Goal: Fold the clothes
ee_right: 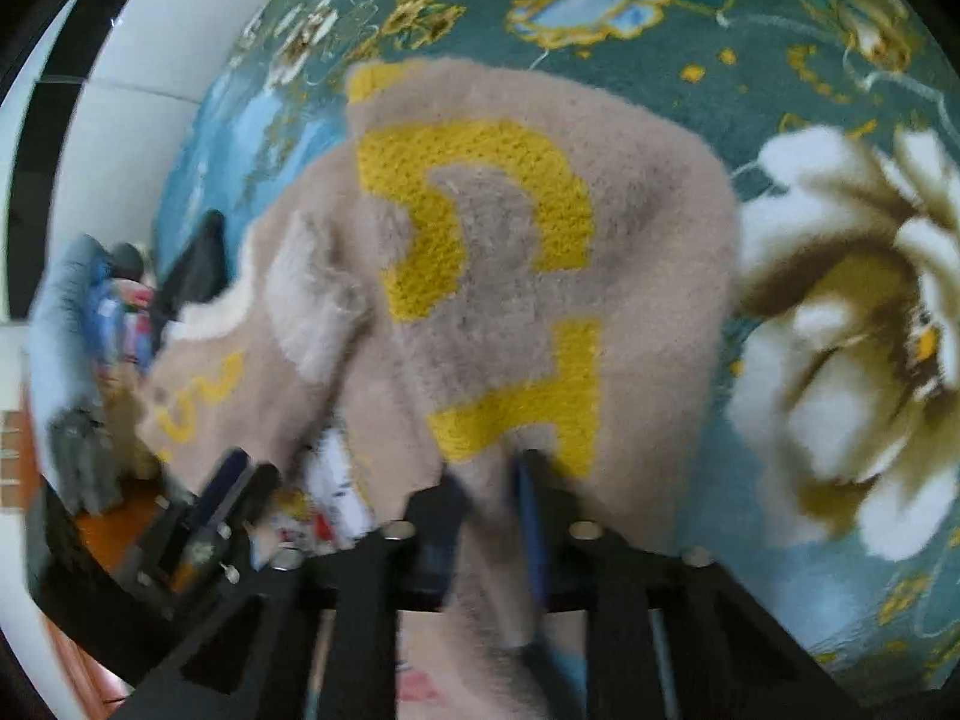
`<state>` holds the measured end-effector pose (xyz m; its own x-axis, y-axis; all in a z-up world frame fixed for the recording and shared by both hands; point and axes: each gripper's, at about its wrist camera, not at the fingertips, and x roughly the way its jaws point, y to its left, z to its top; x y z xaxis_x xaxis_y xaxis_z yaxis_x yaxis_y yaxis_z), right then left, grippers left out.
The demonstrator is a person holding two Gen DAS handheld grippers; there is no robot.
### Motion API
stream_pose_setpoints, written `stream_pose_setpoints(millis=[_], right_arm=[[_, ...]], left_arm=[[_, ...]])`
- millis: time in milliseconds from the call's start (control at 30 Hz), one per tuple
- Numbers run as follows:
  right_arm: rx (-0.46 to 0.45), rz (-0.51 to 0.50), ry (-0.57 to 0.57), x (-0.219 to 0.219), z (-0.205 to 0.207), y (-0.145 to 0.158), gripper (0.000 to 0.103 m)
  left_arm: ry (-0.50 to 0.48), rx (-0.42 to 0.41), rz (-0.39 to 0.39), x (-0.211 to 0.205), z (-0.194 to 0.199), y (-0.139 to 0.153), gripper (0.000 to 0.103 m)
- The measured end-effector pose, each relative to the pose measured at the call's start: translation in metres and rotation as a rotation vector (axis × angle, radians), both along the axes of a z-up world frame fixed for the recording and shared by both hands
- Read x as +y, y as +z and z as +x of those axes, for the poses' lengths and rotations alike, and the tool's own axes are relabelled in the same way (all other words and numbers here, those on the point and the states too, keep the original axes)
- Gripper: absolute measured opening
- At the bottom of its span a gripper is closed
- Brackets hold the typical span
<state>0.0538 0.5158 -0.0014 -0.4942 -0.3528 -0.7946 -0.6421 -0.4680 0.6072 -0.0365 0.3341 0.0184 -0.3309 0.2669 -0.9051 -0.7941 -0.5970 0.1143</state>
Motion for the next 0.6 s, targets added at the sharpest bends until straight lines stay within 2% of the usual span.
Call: stream_pose_setpoints(millis=[100, 133, 200, 433, 500, 600], right_arm=[[0.06, -0.067, -0.037, 0.006, 0.007, 0.002, 0.013], [0.087, -0.091, -0.051, 0.009, 0.01, 0.003, 0.013], [0.183, -0.145, -0.088, 0.015, 0.019, 0.011, 0.013], [0.476, -0.248, -0.146, 0.022, 0.041, 0.044, 0.012], [0.478, -0.25, -0.153, 0.022, 0.044, 0.046, 0.012], [0.456, -0.27, -0.163, 0.024, 0.048, 0.041, 0.012]], left_arm=[[0.067, -0.072, 0.087, -0.028, -0.003, 0.013, 0.029], [0.083, -0.103, 0.12, -0.036, -0.004, 0.018, 0.033], [0.096, -0.147, 0.174, -0.048, 0.0, 0.026, 0.036], [0.016, -0.129, 0.275, -0.048, 0.02, 0.056, 0.048], [-0.042, -0.1, 0.295, -0.04, 0.03, 0.065, 0.056], [-0.135, -0.084, 0.303, -0.024, 0.048, 0.069, 0.058]])
